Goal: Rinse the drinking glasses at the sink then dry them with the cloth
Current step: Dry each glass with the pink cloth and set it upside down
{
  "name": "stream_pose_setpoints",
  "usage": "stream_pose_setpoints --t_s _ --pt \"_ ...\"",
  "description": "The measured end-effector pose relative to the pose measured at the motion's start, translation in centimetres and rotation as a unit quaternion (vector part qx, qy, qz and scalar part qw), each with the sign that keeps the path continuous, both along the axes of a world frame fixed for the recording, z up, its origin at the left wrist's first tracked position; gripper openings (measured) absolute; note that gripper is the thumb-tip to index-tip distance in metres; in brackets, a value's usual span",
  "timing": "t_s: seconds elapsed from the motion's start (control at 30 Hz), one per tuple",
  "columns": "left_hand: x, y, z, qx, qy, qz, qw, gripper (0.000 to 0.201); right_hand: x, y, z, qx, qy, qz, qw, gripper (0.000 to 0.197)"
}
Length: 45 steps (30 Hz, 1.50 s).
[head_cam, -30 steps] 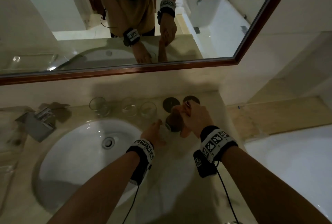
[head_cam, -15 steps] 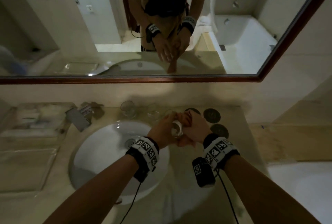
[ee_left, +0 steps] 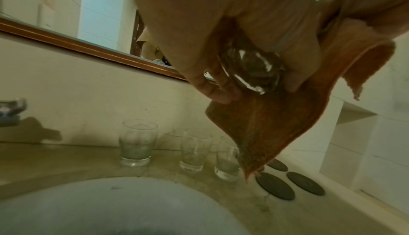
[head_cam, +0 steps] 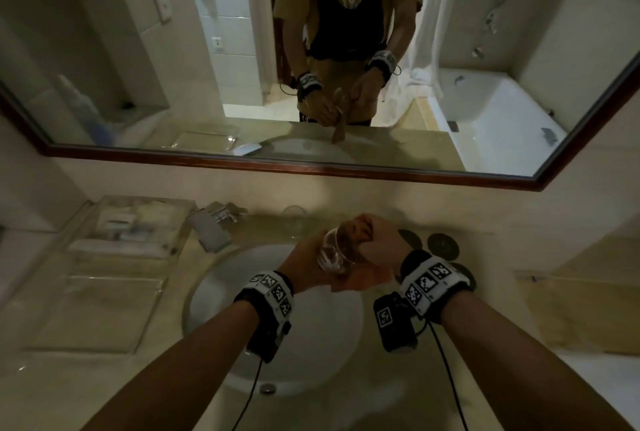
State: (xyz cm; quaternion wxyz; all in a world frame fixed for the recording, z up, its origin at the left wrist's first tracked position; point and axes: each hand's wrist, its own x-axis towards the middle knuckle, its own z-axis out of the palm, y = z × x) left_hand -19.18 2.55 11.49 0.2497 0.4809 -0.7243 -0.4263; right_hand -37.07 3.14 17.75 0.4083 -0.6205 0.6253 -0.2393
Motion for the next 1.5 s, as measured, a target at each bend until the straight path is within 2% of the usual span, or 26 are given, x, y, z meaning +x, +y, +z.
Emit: stream_pose_setpoints --t_s 0.07,0.13,0.27,0.33,0.53,0.63,0.73,0.83,0.87,0.97,1.03,1.07,1.13,1.2,1.23,1.3,1.33,1.4,1.5 --pt "2.2 -0.1 0.1 0.001 0.021 0.013 1.000 0.067 2.0 -0.2 0.3 -0.010 0.002 0.017 1.000 0.039" --pt "2.5 -0.1 0.3 0.007 0.030 0.009 0.999 0.066 2.2 -0.3 0.4 -0.023 0.008 0.026 0.999 0.043" --pt "4.2 -0.6 1.0 0.008 -0.044 0.018 0.999 0.050 3.2 -0.7 1.1 -0.030 0.015 0.042 0.999 0.024" --pt "5.0 -1.0 1.4 0.011 -0.071 0.041 0.997 0.042 3.1 -1.1 1.1 -0.054 0.001 0.016 0.998 0.028" --pt "6.3 -2.1 3.2 -0.025 -0.116 0.064 0.991 0.065 3.6 -1.2 1.8 -0.092 -0.036 0.005 0.995 0.033" --pt "6.6 -2.3 4.0 -0.051 -0.145 0.056 0.987 0.064 4.2 -0.3 2.3 -0.066 -0.062 0.021 0.996 0.015" --pt "6.5 -2.3 4.8 -0.071 -0.176 0.042 0.981 0.054 4.8 0.8 2.7 -0.020 -0.101 0.074 0.992 0.035" --pt "6.2 -2.2 5.8 -0.081 -0.207 0.034 0.974 0.049 5.2 1.3 2.9 0.038 -0.178 0.128 0.975 0.038" --pt "6.2 -2.3 6.1 -0.084 -0.209 0.029 0.974 0.049 5.1 1.4 2.8 0.039 -0.177 0.137 0.974 0.040" --pt "6.4 -2.5 7.2 -0.090 -0.236 -0.016 0.967 0.048 4.2 1.4 2.1 0.003 -0.067 0.180 0.981 0.050" --pt "6.5 -2.8 7.9 -0.083 -0.248 -0.049 0.964 0.044 3.8 1.7 2.0 -0.005 0.021 0.219 0.975 0.060" --pt "6.5 -3.0 8.3 -0.080 -0.250 -0.062 0.963 0.042 3.7 1.8 2.1 -0.016 0.088 0.242 0.966 0.065" --pt "6.6 -3.2 8.8 -0.083 -0.259 -0.087 0.958 0.041 3.6 1.8 2.0 -0.080 0.246 0.283 0.924 0.070" --pt "6.7 -3.4 9.1 -0.087 -0.273 -0.104 0.952 0.042 3.4 1.6 1.9 -0.125 0.294 0.303 0.898 0.071" --pt "6.8 -3.4 9.2 -0.084 -0.275 -0.107 0.952 0.043 3.2 1.5 1.9 -0.108 0.260 0.303 0.911 0.072" --pt "6.9 -3.2 9.3 -0.076 -0.267 -0.105 0.955 0.044 3.0 1.4 2.2 -0.056 0.126 0.287 0.948 0.070" --pt "7.0 -3.2 9.2 -0.073 -0.262 -0.103 0.957 0.045 2.9 1.1 2.3 -0.045 0.074 0.278 0.957 0.067" --pt "7.0 -3.0 9.3 -0.071 -0.261 -0.101 0.957 0.044 2.7 0.8 2.6 -0.024 0.044 0.270 0.962 0.065" --pt "7.1 -2.8 9.4 -0.071 -0.272 -0.109 0.953 0.040 2.6 0.7 2.8 -0.003 0.074 0.296 0.952 0.074"
